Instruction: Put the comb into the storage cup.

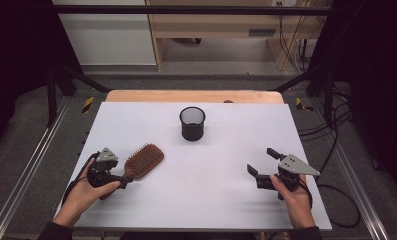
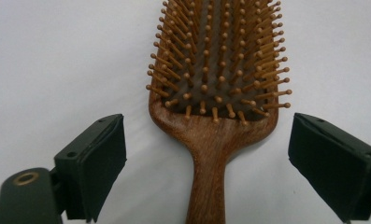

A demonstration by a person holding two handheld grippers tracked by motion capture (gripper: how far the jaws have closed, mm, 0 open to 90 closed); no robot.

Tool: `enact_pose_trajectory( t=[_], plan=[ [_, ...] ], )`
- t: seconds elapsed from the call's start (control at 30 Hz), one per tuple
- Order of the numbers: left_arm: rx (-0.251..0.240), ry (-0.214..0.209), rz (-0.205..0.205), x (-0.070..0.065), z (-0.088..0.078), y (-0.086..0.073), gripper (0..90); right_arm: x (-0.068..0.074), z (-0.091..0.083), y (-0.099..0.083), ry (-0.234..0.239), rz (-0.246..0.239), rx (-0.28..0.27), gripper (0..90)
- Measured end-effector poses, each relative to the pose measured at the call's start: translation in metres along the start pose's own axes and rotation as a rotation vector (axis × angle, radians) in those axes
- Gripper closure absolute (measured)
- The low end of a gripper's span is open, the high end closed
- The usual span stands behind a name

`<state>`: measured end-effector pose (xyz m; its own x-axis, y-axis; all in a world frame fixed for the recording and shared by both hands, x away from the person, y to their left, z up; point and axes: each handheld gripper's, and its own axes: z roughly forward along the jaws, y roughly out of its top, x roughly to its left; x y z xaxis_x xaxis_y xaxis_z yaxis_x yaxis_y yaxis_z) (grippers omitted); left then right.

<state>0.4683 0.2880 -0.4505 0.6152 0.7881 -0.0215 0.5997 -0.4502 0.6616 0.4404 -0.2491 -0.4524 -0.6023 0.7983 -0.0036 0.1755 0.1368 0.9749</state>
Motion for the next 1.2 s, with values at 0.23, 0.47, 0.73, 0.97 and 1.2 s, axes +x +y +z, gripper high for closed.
enact_pose_trajectory(
  t=[0.23,0.47,0.73,0.97,1.2],
  plan=[
    [0.054,-0.015,0.002,-0.0008,0.0024,-0.0018,26.6,0.0000,0.0001,0.0000,0.000,0.001,0.001,6.7],
    [0.090,-0.033,0.004,-0.0001,0.0037,-0.0037,34.5,0.0000,0.0001,0.0000,0.000,0.000,0.001,6.7],
    [0.125,-0.036,0.009,0.0016,0.0046,-0.0053,42.3,0.0003,0.0003,0.0000,0.001,0.000,0.002,6.7],
    [0.140,-0.049,0.015,0.0031,0.0057,-0.0054,50.4,0.0002,0.0002,0.0000,0.002,0.001,0.002,6.7],
    [0.157,-0.051,0.031,0.0026,0.0066,-0.0032,57.0,0.0002,0.0001,-0.0001,0.002,0.002,0.004,6.7]
  ],
)
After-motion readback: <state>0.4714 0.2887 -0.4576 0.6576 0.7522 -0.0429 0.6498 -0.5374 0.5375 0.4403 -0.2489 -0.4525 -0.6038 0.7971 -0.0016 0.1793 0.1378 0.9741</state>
